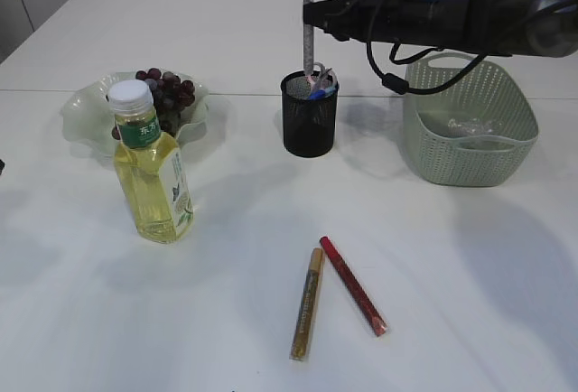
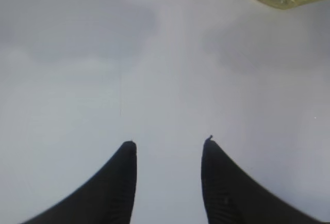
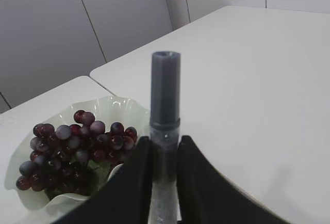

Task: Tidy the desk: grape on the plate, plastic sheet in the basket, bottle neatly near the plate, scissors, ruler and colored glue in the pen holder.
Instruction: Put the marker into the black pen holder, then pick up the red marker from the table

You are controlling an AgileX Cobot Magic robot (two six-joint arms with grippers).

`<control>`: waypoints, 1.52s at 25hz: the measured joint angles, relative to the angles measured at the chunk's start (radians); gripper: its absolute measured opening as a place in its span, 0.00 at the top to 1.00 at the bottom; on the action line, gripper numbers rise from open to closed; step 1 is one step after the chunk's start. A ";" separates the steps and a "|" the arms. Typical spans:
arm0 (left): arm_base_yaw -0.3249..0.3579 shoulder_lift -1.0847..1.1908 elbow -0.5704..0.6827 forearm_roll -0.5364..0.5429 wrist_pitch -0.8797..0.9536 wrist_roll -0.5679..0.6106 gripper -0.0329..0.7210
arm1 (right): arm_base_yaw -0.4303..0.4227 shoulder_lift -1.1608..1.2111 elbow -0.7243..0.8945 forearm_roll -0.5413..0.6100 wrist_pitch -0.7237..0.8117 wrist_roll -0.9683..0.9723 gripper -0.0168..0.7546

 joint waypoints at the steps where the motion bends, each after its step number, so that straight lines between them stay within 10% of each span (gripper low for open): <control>1: 0.000 0.000 0.000 0.000 0.000 0.000 0.55 | 0.000 0.000 0.000 0.000 0.005 0.000 0.78; 17: 0.000 0.000 0.000 0.000 0.000 0.000 0.55 | 0.000 -0.007 -0.002 -0.048 -0.018 0.153 0.61; 26: 0.000 0.000 0.000 0.000 -0.009 0.000 0.55 | 0.015 -0.213 -0.002 -0.930 0.092 1.079 0.57; 38: 0.000 0.000 0.000 0.000 -0.060 0.000 0.55 | 0.223 -0.368 0.068 -1.598 0.470 1.758 0.57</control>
